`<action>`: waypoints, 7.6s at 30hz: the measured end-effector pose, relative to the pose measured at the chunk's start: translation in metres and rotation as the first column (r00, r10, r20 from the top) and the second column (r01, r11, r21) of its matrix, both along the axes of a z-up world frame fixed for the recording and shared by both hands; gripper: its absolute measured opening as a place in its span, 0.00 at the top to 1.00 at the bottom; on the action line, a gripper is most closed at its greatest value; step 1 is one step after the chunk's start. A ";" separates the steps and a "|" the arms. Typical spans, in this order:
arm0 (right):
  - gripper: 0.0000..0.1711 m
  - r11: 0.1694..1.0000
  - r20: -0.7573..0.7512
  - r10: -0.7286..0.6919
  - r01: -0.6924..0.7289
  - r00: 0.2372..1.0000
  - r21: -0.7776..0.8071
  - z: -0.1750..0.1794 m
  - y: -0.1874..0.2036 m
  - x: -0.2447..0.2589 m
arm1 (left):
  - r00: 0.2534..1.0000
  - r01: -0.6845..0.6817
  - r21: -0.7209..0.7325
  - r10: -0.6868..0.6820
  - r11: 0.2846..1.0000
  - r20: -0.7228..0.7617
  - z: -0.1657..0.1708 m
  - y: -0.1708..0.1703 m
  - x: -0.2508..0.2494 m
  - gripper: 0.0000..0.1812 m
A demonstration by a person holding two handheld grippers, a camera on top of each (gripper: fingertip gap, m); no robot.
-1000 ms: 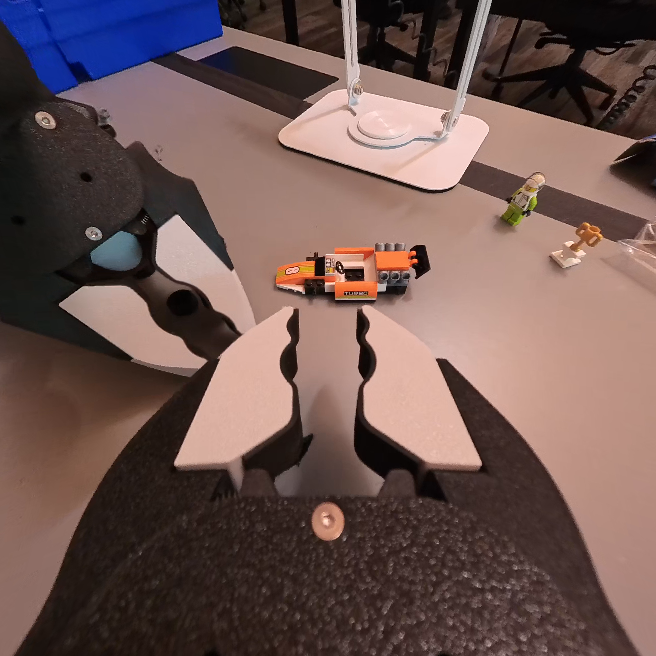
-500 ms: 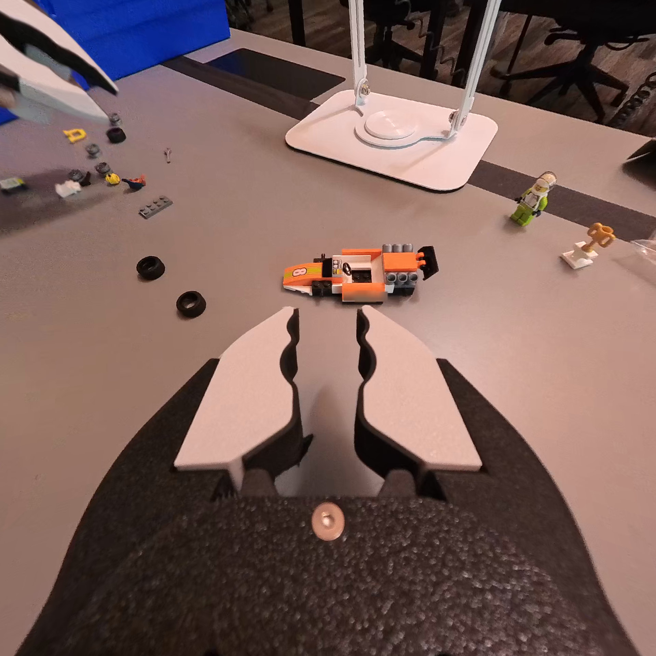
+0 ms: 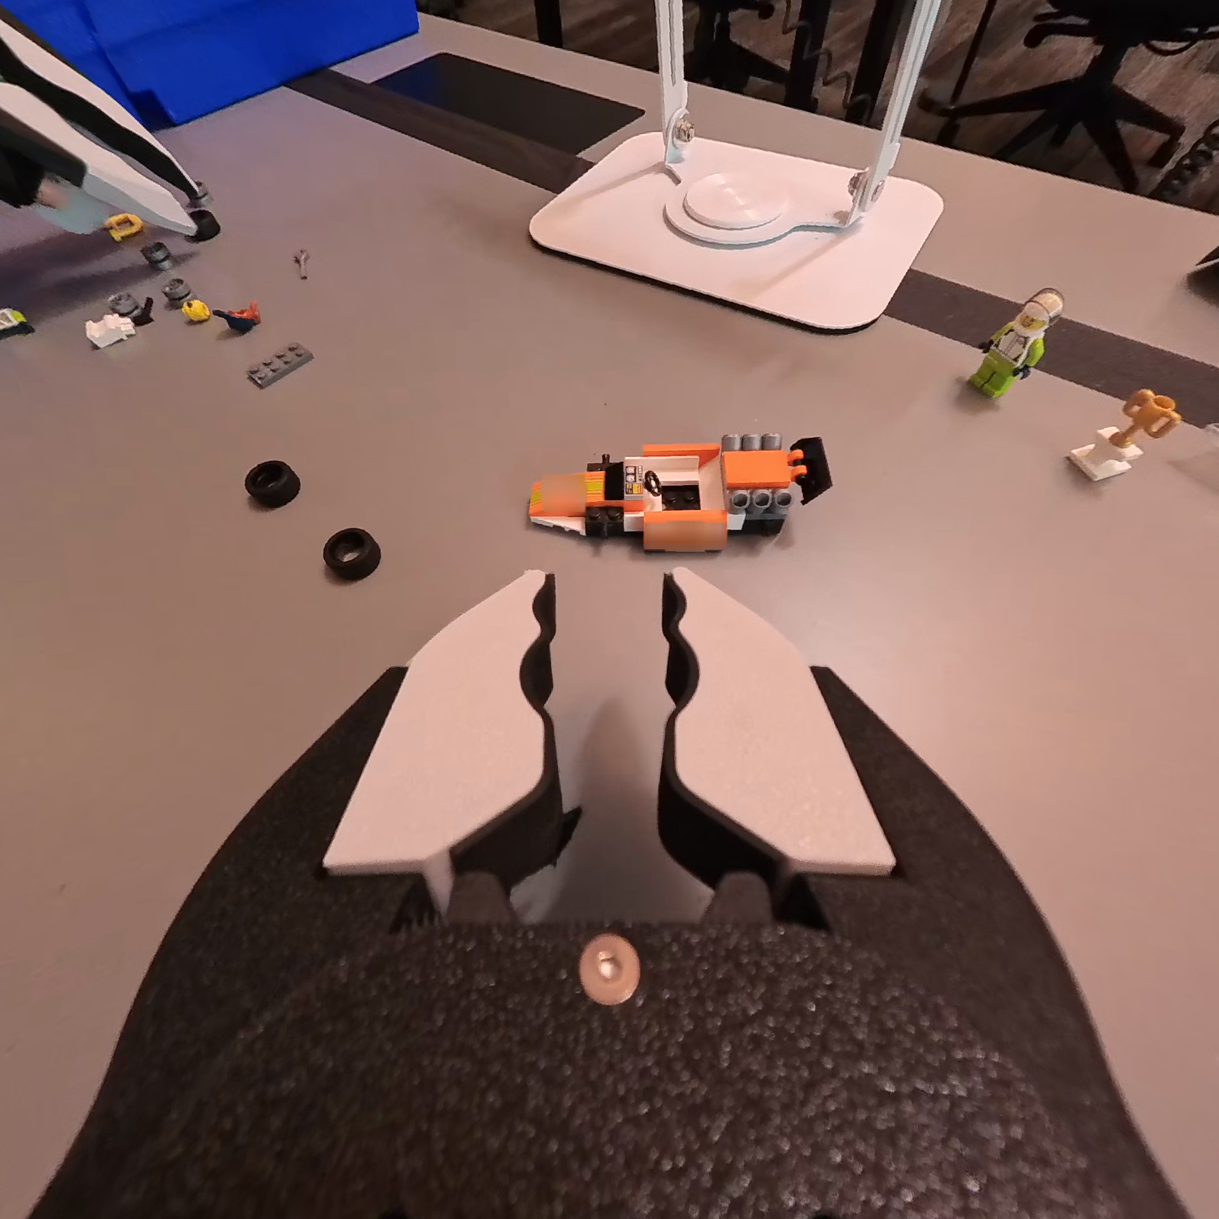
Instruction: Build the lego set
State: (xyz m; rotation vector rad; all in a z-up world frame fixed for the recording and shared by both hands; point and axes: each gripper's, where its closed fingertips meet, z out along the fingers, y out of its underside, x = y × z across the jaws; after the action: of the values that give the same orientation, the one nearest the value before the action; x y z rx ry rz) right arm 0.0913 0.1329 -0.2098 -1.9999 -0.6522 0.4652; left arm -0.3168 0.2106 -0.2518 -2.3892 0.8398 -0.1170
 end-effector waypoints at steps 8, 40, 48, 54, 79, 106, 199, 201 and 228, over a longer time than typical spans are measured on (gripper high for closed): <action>0.82 1.000 -0.005 -0.001 0.001 1.000 0.004 0.001 0.001 0.001 | 0.996 0.064 0.023 -0.066 0.998 0.054 0.018 -0.004 0.035 0.89; 0.83 0.948 -0.094 -0.301 0.308 0.949 0.076 0.025 0.032 0.078 | 0.483 0.875 -0.021 -0.875 0.483 -0.011 -0.007 -0.111 0.437 0.89; 0.83 0.952 -0.101 -0.289 0.297 0.952 0.070 0.025 0.031 0.076 | 0.503 0.864 0.007 -0.863 0.504 0.033 0.015 -0.114 0.405 0.84; 0.83 0.958 -0.096 -0.270 0.277 0.958 0.070 0.025 0.030 0.070 | 0.536 0.843 -0.074 -0.844 0.532 0.032 -0.006 -0.119 0.371 0.84; 0.83 0.968 -0.103 -0.239 0.245 0.966 0.050 0.022 0.026 0.062 | 0.879 0.432 0.244 -0.466 0.868 0.104 0.069 -0.064 0.225 0.89; 0.83 0.980 -0.102 -0.168 0.178 0.981 0.094 0.025 0.021 0.047 | 0.789 0.220 0.186 -0.287 0.958 0.544 0.075 -0.064 0.108 0.92; 0.86 0.943 -0.019 0.332 -0.332 0.943 0.017 0.010 -0.060 -0.055 | 0.997 0.075 0.031 -0.075 0.997 -0.006 0.003 0.008 -0.049 0.85; 0.86 0.941 -0.016 0.337 -0.337 0.941 0.011 0.008 -0.062 -0.057 | 0.997 0.069 0.010 -0.069 0.998 -0.021 -0.004 0.016 -0.048 0.85; 0.85 0.653 0.266 0.151 -0.299 0.952 0.696 0.120 -0.079 -0.114 | -0.039 0.696 0.103 -0.105 0.711 0.994 0.160 -0.161 0.302 0.92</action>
State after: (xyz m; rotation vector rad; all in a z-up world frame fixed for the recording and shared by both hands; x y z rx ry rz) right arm -0.0231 0.0540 -0.0893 -1.1907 -1.0276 0.1093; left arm -0.0150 0.0493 -0.0920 -1.4975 0.7808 -2.1946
